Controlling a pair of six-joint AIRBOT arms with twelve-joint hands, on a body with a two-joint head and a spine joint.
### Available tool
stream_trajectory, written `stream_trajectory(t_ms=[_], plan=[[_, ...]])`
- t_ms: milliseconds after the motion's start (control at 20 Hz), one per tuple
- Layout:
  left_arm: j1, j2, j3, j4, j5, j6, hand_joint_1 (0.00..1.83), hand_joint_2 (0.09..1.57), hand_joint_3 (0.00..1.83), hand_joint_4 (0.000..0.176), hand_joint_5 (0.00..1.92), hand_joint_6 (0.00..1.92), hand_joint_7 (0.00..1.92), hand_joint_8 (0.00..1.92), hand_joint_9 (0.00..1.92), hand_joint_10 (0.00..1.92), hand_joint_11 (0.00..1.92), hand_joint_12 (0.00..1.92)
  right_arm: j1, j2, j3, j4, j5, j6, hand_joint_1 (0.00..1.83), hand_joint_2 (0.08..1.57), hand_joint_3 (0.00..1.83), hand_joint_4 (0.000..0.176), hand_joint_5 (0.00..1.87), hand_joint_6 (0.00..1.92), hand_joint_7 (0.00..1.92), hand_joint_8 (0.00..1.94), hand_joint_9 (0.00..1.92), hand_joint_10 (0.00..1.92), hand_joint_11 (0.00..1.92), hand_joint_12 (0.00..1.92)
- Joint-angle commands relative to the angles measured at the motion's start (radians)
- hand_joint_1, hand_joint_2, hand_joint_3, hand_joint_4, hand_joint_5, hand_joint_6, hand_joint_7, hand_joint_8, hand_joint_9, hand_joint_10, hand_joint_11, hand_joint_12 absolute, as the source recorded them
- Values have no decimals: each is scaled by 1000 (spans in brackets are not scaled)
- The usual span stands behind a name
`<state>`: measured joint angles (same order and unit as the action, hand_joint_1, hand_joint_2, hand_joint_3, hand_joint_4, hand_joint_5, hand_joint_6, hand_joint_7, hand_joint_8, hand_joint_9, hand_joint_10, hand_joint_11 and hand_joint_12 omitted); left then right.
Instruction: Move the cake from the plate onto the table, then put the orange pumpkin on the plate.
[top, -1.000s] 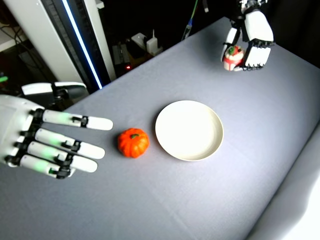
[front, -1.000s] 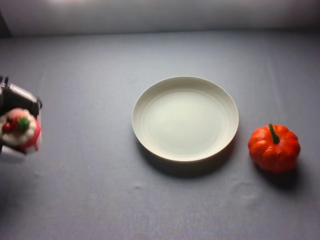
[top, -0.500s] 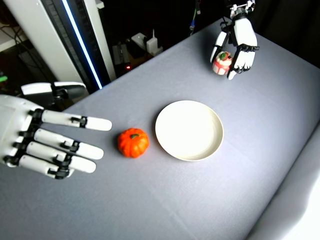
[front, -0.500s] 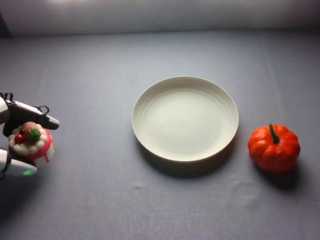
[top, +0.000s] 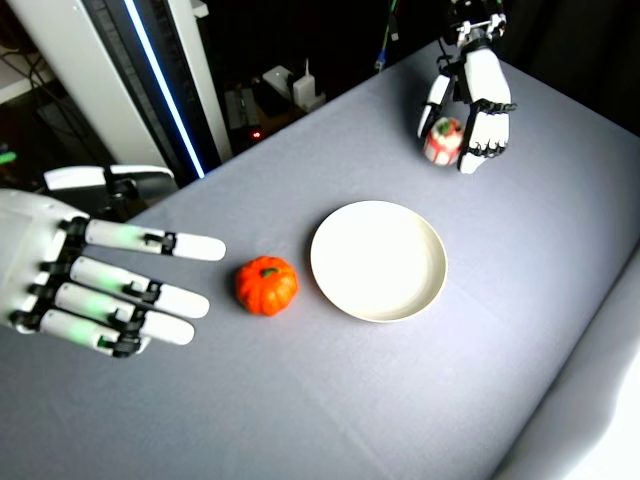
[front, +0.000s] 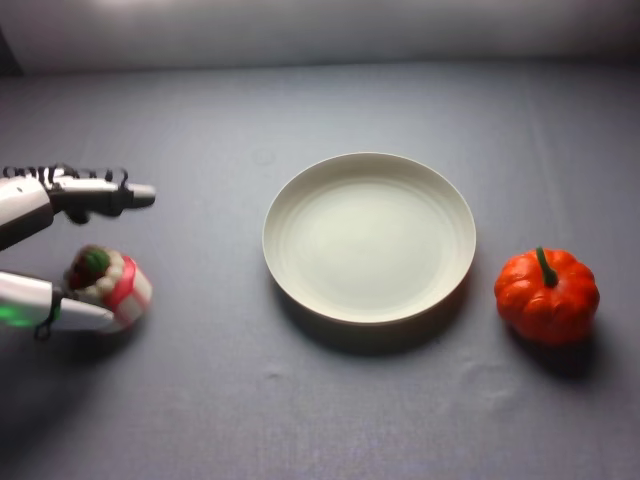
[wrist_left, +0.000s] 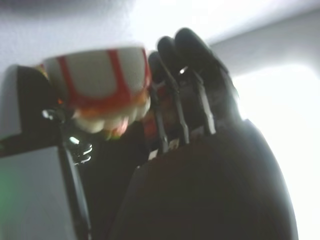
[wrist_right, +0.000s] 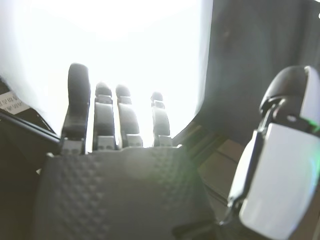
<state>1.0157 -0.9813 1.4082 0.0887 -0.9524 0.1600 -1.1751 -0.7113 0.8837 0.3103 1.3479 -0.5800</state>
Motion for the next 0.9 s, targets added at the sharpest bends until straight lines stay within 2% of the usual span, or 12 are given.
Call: stream_trajectory(t_ms=[0,100,250,400,450,500,550,600,650,750,800,850], plan=[[-10,-2,8,-35,-100,-3,1025,926,0,0,241,2,247,3,188,347,0,1046,6,3,1,11,122,7,558,669,10,176,0,0,0,0,0,0,0,1921],[-19,-12,11,-35,-105,-3,996,926,0,0,179,0,127,0,139,233,0,812,6,3,1,11,120,7,562,689,19,176,0,0,0,0,0,0,0,1921],[-21,-4,11,-26,-94,-3,959,872,0,0,54,0,3,3,30,32,0,68,5,3,1,11,119,7,564,681,15,176,0,0,0,0,0,0,0,1921],[-21,14,1,-42,-112,-3,984,757,0,0,0,0,0,0,0,0,142,63,2,3,0,11,119,7,606,675,11,176,0,0,0,0,0,0,0,1921],[-21,22,-5,-56,-140,-3,978,739,0,14,0,0,0,0,0,0,135,59,2,3,0,11,114,7,610,675,11,176,0,0,0,0,0,0,0,1921],[-21,33,-14,-62,-161,-3,984,744,0,84,0,0,0,0,0,0,103,45,2,3,0,11,108,7,613,682,14,176,0,0,0,0,0,0,0,1921],[-21,46,-24,-66,-175,-3,964,754,0,107,0,0,0,0,0,0,101,44,2,3,0,10,106,7,610,677,12,176,0,0,0,0,0,0,0,1921],[-21,66,-35,-72,-190,-3,915,740,0,111,0,0,0,0,0,0,127,59,2,1,1,10,105,7,592,676,11,176,0,0,0,0,0,0,0,1921],[-21,89,-49,-83,-205,-3,942,742,0,65,0,0,0,0,0,0,140,67,2,-2,2,10,98,2,611,681,13,176,0,0,0,0,0,0,0,1921],[-21,135,-76,-122,-243,-3,995,731,0,83,15,5,0,0,0,0,84,51,3,-4,8,10,62,-7,623,627,0,176,0,0,0,0,0,0,0,1921],[-21,155,-88,-144,-270,-3,962,758,0,89,30,1,0,0,0,0,16,332,3,-6,14,10,45,-6,581,612,0,176,0,0,0,0,0,0,0,1921],[-21,170,-99,-160,-293,-3,961,818,4,105,18,5,0,0,0,0,2,237,4,-8,20,10,25,-6,596,622,0,176,33,15,0,0,0,0,0,1921]])
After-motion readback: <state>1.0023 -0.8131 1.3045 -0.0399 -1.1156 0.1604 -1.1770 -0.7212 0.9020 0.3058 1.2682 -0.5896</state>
